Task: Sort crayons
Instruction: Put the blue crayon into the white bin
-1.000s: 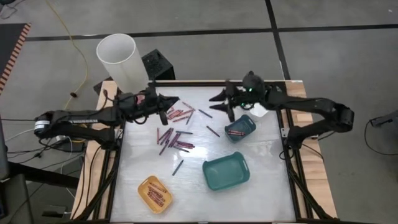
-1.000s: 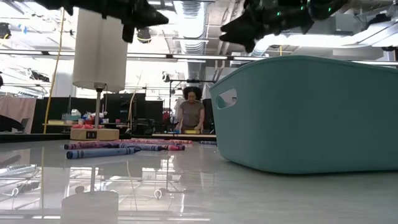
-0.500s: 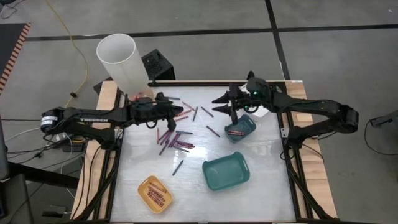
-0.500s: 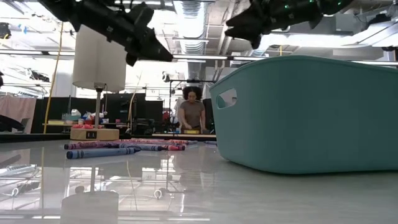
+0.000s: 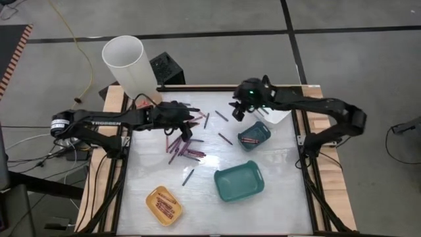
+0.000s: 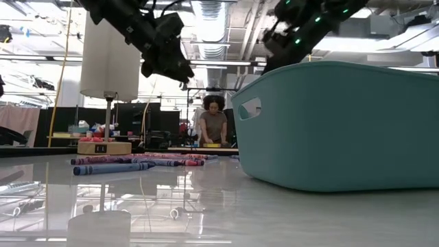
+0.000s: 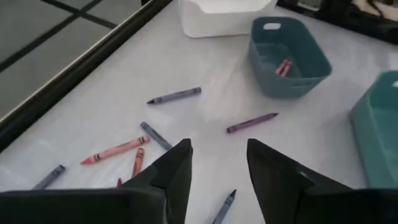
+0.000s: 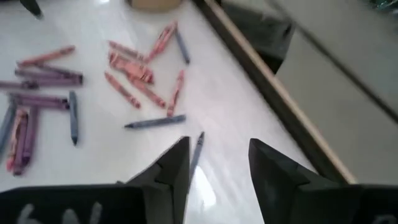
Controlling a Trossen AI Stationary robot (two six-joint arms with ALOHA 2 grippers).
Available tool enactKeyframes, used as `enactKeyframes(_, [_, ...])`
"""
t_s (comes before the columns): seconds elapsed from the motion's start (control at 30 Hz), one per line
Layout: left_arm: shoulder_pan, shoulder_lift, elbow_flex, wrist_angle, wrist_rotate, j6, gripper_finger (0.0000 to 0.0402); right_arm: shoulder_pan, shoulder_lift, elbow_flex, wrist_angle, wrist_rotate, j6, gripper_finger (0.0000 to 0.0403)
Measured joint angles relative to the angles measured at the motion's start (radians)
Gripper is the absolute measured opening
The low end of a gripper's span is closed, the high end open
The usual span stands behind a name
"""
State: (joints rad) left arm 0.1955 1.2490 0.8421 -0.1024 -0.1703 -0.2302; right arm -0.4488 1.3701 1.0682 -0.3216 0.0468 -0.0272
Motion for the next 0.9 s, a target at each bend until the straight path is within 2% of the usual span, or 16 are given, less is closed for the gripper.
enactKeyframes(0.47, [-0.083, -0.064, 0.001, -0.059, 0.008, -0.034, 0.0151, -0.064, 0.337, 0.12, -0.019, -0.078, -0.033, 0.0159])
enactKeyframes(0.9, [-0.105, -0.064, 0.001, -0.068, -0.001, -0.046, 0.0151, -0.063, 0.489, 0.151, -0.038, -0.077, -0.001, 0.0159])
